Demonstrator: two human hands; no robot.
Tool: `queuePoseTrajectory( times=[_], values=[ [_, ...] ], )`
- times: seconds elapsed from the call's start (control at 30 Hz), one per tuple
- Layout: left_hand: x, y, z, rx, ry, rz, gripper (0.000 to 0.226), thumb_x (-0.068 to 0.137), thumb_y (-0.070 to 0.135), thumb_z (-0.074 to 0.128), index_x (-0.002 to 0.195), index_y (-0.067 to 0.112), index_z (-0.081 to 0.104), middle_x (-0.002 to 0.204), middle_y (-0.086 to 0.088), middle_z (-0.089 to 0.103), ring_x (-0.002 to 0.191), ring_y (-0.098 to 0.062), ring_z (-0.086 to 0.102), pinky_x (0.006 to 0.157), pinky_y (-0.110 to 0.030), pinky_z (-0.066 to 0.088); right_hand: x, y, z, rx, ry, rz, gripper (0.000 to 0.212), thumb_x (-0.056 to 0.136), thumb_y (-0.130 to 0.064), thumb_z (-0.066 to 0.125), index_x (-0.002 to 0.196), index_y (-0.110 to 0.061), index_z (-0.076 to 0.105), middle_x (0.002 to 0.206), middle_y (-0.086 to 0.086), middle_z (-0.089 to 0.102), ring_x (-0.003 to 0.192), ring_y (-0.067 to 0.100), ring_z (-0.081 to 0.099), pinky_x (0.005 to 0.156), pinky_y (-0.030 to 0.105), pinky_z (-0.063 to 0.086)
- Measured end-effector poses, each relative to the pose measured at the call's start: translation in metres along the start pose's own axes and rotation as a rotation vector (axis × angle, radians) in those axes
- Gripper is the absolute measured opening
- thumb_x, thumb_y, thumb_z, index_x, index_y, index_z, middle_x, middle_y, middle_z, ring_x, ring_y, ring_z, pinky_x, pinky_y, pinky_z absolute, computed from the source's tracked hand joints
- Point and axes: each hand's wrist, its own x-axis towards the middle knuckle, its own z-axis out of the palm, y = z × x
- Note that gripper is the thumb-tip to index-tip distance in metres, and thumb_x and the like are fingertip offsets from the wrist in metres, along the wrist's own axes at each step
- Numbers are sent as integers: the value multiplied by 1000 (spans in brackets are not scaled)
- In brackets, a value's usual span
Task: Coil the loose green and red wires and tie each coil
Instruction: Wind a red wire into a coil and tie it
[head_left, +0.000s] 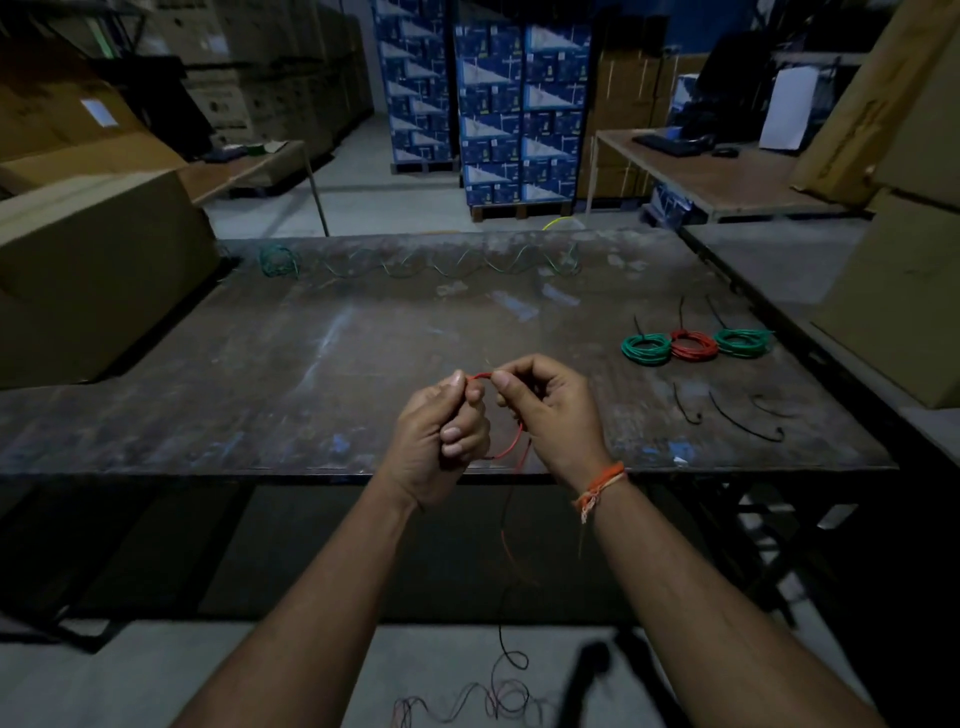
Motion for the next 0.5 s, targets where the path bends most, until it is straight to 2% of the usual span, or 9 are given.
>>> queuePoseTrajectory(
  times=[0.1,0.23,0.37,0.5],
  values=[
    [9,-5,7,-61,66,42,35,107,29,36,83,11,54,41,12,33,31,1,28,37,-17,20,3,4,-6,-22,-7,31,10,98,-13,66,90,-8,69,67,-6,63,62,5,59,58,21,47],
    [17,-6,8,-98,120,-24,37,106,31,35,79,11,51,37,11,32,28,0,26,34,-14,22,2,15,-8,-55,-1,52,14,100,-18,64,91,-8,67,65,-1,60,59,9,56,57,23,46],
    [18,-4,-3,-136,85,-94,37,105,31,38,77,12,52,39,11,32,28,0,28,33,-14,25,5,20,-6,-44,8,71,14,100,-16,63,89,-10,67,66,0,60,59,7,57,56,20,45],
    [22,3,-16,-228,81,-103,38,105,33,37,76,15,54,37,10,34,27,-1,29,35,-16,19,8,30,-3,10,-65,144,21,104,-18,55,92,-7,68,69,5,62,59,12,55,56,20,45]
  ],
)
